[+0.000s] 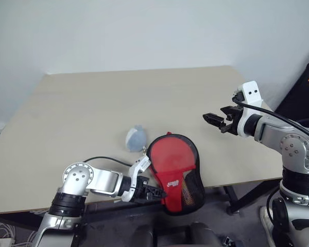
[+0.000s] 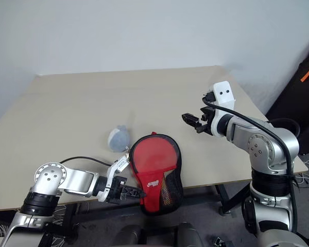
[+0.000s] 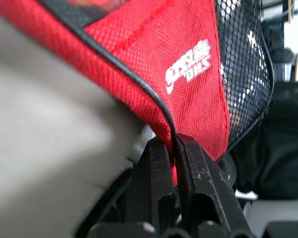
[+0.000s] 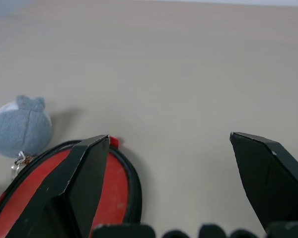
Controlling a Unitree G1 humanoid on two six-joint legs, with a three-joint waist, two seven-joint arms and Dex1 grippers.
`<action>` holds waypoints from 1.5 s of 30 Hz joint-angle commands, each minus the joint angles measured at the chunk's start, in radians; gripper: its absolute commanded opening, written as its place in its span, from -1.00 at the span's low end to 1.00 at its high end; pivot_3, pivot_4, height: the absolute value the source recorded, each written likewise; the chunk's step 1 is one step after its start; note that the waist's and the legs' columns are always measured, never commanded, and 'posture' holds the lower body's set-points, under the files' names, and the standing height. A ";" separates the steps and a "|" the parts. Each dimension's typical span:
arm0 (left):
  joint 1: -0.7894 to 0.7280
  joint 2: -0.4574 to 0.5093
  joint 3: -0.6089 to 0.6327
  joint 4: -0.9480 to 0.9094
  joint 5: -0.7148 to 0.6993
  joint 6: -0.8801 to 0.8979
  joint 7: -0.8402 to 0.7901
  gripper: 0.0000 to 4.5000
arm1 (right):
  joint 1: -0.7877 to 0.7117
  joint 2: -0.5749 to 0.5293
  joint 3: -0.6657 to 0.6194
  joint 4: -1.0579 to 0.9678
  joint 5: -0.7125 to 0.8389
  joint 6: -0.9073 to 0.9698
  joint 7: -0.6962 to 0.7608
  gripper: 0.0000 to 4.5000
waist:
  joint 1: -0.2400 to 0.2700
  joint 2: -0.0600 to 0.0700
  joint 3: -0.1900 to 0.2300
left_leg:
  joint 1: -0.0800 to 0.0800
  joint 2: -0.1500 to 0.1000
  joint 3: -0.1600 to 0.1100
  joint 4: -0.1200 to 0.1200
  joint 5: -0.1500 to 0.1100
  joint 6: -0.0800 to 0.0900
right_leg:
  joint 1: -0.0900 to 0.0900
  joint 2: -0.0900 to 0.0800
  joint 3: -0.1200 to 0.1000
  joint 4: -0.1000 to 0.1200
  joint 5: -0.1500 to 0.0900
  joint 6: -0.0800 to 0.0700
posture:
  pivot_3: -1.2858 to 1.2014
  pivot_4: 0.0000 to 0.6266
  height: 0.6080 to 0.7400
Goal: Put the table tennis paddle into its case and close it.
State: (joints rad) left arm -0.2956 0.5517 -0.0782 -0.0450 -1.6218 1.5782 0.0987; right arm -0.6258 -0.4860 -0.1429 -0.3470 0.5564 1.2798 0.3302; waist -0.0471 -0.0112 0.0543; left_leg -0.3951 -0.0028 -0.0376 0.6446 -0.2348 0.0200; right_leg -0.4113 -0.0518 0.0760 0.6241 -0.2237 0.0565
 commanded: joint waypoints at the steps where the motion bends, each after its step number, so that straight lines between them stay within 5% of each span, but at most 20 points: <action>1: -0.002 0.041 -0.038 -0.041 -0.090 -0.024 0.024 -0.98 | -0.025 -0.001 -0.013 -0.020 0.003 -0.023 0.002 0.88 | 0.000 0.000 0.000 | 0.000 0.000 0.000 0.000 0.000 0.000 | 0.000 0.000 0.000 0.000 0.000 0.000 | 0.03 -1.00 1.00; 12: -0.022 0.096 -0.138 -0.059 -0.147 -0.122 0.051 -0.98 | -0.044 0.001 -0.002 -0.004 -0.001 -0.030 0.002 0.88 | 0.000 0.000 0.000 | 0.000 0.000 0.001 0.000 0.000 0.000 | 0.000 0.000 0.001 0.000 0.000 0.000 | 0.03 -1.00 1.00; 15: -0.025 0.099 -0.147 -0.065 -0.142 -0.135 0.041 -0.68 | -0.048 0.003 0.000 -0.001 -0.002 -0.031 0.002 0.88 | 0.000 0.000 0.000 | 0.000 -0.001 0.001 0.001 0.000 0.000 | 0.000 0.000 0.001 0.000 0.000 0.000 | 0.03 -1.00 1.00; 23: -0.013 0.198 -0.077 -0.223 -0.053 -0.168 -0.068 0.54 | -0.050 0.002 0.009 0.006 0.004 -0.030 0.011 0.88 | -0.001 0.000 0.000 | 0.000 0.000 0.001 0.001 0.000 0.000 | 0.000 0.000 0.001 0.000 0.000 0.000 | 0.03 -1.00 1.00; 28: -0.029 0.356 -0.048 -0.439 0.122 -0.177 -0.344 0.54 | -0.059 0.000 0.029 0.036 -0.002 -0.053 0.030 0.88 | -0.001 0.000 0.000 | 0.000 0.000 0.002 0.001 0.000 -0.001 | 0.000 0.001 0.001 0.000 0.000 -0.001 | 0.03 -1.00 1.00; 31: -0.030 0.441 -0.068 -0.530 0.294 -0.266 -0.524 0.28 | -0.072 0.003 0.043 0.055 -0.005 -0.068 0.040 0.88 | -0.001 0.001 0.000 | 0.000 0.000 0.003 0.001 0.000 -0.001 | 0.000 0.000 0.001 -0.001 0.000 0.000 | 0.03 -1.00 1.00; 37: -0.025 0.580 -0.189 -0.632 0.779 -0.653 -0.852 -0.63 | -0.093 0.006 0.066 0.089 -0.014 -0.095 0.056 0.88 | -0.001 0.001 0.001 | 0.000 0.000 0.003 0.001 0.000 -0.001 | 0.000 0.000 0.001 -0.001 0.000 -0.001 | 0.03 -1.00 1.00; 39: -0.028 0.537 -0.198 -0.627 0.910 -0.825 -0.896 -0.98 | -0.100 0.008 0.072 0.097 -0.015 -0.103 0.058 0.88 | 0.000 0.001 0.001 | 0.000 0.000 0.003 0.001 0.000 -0.001 | 0.000 0.000 0.001 -0.001 0.000 -0.001 | 0.03 -1.00 1.00; 45: -0.047 0.274 -0.179 -0.517 1.033 -0.964 -0.815 -0.99 | -0.105 0.008 0.079 0.101 -0.016 -0.111 0.060 0.88 | 0.000 0.000 0.001 | 0.000 0.000 0.003 0.001 0.000 0.000 | 0.001 0.000 0.001 -0.001 0.000 0.000 | 0.03 -1.00 1.00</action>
State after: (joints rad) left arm -0.3265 0.8551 -0.2769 -0.5807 -0.6189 0.6407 -0.7443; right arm -0.7021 -0.4764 -0.0514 -0.2299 0.5451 1.1901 0.3880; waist -0.0469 -0.0112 0.0553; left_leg -0.3953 -0.0023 -0.0348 0.6461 -0.2342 0.0203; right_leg -0.4104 -0.0512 0.0769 0.6240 -0.2233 0.0566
